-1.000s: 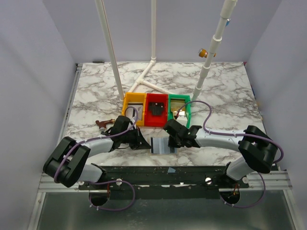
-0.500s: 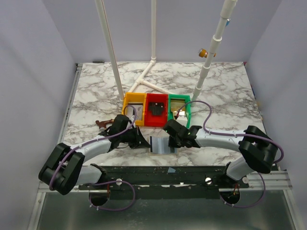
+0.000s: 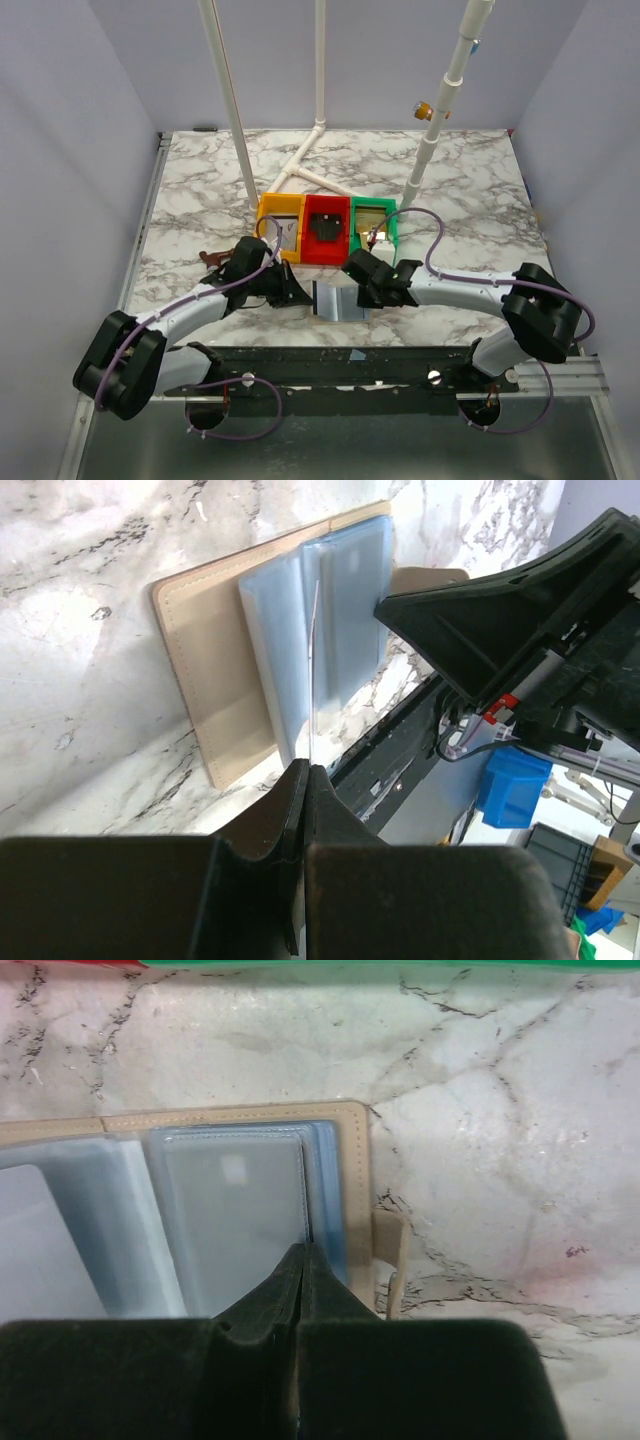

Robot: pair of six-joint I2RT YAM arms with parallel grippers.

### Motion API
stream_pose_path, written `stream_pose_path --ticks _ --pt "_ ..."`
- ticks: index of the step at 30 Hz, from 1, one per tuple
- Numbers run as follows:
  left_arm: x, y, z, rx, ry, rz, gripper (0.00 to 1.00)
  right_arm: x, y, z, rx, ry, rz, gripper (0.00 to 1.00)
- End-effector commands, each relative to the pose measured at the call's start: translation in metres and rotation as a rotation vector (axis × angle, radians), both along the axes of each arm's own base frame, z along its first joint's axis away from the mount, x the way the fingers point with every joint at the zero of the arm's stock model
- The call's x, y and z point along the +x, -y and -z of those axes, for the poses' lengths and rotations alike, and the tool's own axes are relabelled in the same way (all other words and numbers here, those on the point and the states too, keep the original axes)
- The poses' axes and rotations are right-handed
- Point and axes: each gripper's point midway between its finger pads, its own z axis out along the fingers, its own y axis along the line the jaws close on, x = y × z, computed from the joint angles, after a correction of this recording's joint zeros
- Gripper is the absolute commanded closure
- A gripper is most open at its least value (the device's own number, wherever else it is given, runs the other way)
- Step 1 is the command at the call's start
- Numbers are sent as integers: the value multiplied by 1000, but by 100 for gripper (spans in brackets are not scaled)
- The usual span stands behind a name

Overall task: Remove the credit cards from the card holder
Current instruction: Remove the credit card from the card holder, then place the credit card in the storage box.

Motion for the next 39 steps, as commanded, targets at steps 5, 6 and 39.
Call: stream_pose_path --ticks 5,6,39 --pt "7 0 -19 -11 64 -2 100 6 13 -19 -55 43 11 98" --pt "7 0 -20 -12 65 -2 100 6 13 -21 -53 46 11 98" --pt "64 -43 -105 1 252 -218 100 26 23 -108 23 241 54 0"
